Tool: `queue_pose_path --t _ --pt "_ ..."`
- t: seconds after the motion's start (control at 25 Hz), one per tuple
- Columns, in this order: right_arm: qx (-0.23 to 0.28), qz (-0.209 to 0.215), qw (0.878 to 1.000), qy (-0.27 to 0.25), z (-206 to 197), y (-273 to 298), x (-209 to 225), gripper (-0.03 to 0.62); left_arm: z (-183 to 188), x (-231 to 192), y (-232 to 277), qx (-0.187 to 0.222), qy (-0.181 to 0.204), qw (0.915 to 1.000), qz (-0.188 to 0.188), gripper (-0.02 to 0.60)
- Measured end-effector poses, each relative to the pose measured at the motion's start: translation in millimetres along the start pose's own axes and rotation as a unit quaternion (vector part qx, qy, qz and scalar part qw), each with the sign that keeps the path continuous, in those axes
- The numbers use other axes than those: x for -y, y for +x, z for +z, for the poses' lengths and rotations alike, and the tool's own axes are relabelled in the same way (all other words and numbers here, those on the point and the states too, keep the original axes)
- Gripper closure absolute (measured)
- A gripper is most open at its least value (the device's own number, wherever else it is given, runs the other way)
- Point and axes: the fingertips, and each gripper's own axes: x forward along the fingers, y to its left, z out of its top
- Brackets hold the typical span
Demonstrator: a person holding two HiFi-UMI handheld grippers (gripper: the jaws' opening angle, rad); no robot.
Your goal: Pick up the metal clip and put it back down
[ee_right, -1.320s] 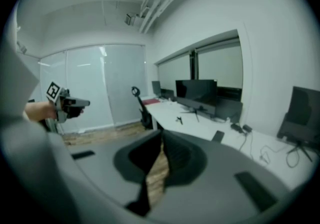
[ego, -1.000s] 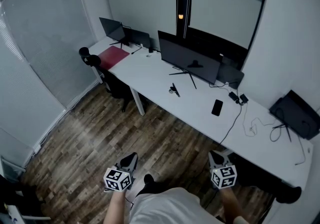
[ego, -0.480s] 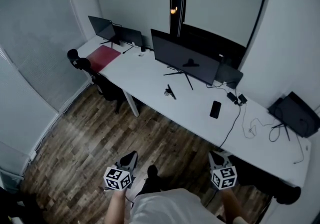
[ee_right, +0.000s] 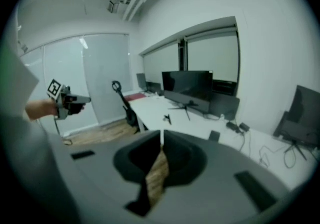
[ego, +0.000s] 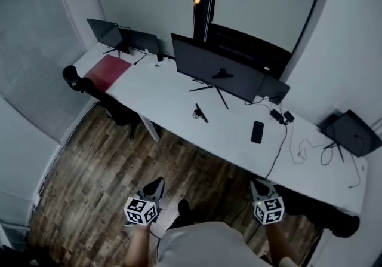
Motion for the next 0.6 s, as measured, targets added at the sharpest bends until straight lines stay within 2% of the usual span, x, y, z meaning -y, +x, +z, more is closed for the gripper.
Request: queue_pose_path --t 0.36,0.6 --pt "-0.005 -0.032 0.999 0.007 36.9 61.4 -25.0 0.557 25.4 -76.6 48.4 -0.020 0.006 0.9989 -0.042 0.543" --pt "-0.003 -0.040 0.999 0.006 57.2 94.6 -42.8 0.557 36.3 -112.0 73.6 -0.030 0.006 0.9975 -0.064 0.543"
